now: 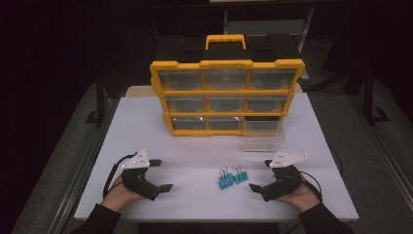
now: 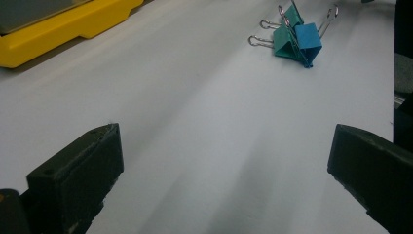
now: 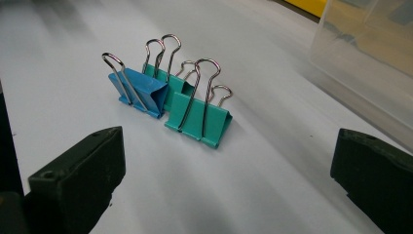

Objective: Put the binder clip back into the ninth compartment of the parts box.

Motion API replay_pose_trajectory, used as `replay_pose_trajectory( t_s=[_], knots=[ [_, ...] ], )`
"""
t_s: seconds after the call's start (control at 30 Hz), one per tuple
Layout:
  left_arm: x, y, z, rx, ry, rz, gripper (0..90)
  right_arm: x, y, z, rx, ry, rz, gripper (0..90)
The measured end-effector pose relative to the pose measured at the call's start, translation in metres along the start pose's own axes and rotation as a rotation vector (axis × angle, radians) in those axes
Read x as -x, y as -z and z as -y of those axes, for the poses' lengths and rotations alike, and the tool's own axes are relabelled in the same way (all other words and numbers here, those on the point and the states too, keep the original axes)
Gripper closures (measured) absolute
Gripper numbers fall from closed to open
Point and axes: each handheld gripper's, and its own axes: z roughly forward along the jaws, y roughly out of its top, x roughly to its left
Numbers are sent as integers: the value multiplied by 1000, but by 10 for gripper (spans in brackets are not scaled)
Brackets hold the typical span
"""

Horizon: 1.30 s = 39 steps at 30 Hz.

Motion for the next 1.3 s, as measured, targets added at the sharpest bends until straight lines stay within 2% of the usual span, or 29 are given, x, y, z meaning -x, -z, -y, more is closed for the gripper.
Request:
replay_pose_trajectory(
  t_s=[0.4,0.6,1.3],
  knots=[
    [0,-1,-1,-14,1,-2,0,1,5,-2,22,-1,-13,0],
    [0,0,0,-14,-3,-3,0,0,6,-5,16,8,-13,0],
    [1,-2,0,-13,-1,4,0,-5,-1,-20,20,30,-58,0]
  ],
)
